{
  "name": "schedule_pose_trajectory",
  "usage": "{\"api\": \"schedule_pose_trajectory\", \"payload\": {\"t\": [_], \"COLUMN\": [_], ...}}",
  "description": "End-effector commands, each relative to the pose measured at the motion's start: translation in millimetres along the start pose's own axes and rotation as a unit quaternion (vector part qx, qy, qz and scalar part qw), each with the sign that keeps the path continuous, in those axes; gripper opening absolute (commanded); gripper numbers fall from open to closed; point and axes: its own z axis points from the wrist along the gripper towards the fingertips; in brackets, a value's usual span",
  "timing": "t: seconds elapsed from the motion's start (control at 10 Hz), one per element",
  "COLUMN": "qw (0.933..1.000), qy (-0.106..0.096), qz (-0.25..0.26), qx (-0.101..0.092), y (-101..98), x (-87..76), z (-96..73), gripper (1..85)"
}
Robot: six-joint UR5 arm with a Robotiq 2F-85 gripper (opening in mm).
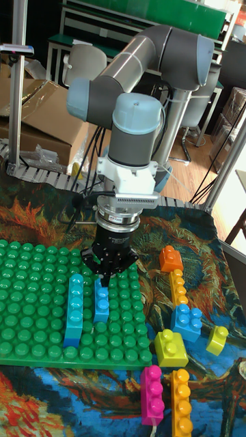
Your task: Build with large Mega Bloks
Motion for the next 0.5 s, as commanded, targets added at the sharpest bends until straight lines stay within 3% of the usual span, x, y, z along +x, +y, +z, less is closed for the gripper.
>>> {"api": "schedule_pose_trajectory", "payload": {"t": [0.0,0.2,0.3,0.4], "qw": [0.9998,0.9986,0.9973,0.9968], "qy": [-0.006,-0.019,-0.030,-0.029], "qz": [0.019,0.045,0.062,0.074], "qx": [-0.008,-0.022,-0.023,-0.010], "y": [7.8,42.7,63.3,72.1], "x": [-4.4,-15.3,-23.2,-27.9], "z": [0.2,9.9,13.4,9.9], "gripper": [1.3,1.3,1.3,1.3]}}
